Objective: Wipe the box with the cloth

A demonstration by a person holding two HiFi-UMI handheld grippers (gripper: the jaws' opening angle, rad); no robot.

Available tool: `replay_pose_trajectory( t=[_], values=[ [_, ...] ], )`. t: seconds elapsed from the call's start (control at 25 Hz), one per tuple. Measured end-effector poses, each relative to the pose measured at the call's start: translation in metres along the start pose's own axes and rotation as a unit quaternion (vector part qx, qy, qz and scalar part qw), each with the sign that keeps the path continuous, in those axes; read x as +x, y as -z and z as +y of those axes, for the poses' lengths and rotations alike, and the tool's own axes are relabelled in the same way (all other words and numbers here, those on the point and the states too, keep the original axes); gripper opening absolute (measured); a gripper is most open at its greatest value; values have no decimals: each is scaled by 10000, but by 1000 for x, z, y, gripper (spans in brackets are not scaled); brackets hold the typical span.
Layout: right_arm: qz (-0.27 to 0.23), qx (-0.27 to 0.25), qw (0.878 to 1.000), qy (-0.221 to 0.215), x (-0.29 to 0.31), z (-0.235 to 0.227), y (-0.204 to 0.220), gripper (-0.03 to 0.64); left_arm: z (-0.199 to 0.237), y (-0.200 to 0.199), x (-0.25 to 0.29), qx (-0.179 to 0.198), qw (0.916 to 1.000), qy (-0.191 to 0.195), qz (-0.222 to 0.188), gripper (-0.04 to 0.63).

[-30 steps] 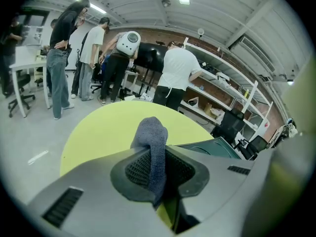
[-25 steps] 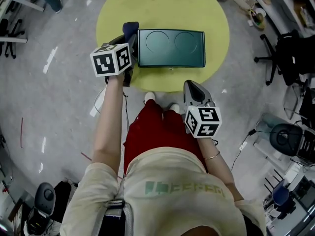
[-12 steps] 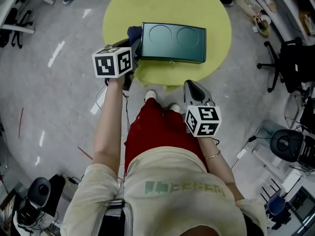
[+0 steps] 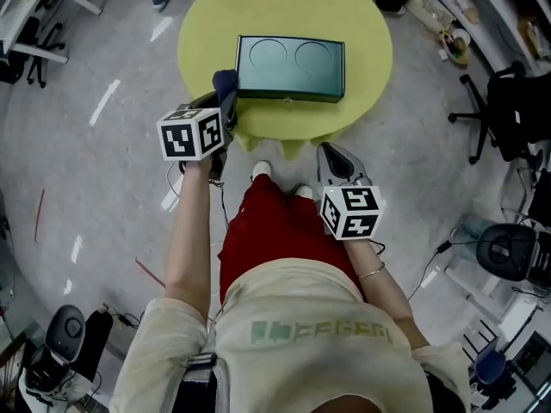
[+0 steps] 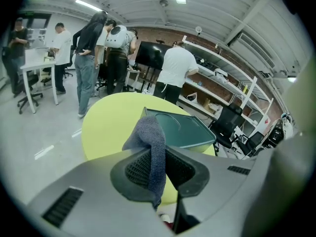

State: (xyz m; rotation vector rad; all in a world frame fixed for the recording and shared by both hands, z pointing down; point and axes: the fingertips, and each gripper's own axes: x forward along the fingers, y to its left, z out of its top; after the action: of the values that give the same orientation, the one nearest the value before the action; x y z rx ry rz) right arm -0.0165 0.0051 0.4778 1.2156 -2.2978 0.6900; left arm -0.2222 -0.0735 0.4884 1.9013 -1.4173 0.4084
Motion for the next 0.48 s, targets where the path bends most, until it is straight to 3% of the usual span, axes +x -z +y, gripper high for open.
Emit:
replay_pose_trajectory(
  t=[0.12,0.24,0.48],
  values=[
    [-61,-24,10000,-42,-15,-7,6,38,-28,21,-9,185,9997,30,125,66],
    [-132,-42,9999,-48,-31,-19,12,38,-74,42,-7,433,9982,301,288,65],
    [-329,46,9994,90,-66,-45,21,38,-178,61,15,1215,9864,959,556,66]
  ],
)
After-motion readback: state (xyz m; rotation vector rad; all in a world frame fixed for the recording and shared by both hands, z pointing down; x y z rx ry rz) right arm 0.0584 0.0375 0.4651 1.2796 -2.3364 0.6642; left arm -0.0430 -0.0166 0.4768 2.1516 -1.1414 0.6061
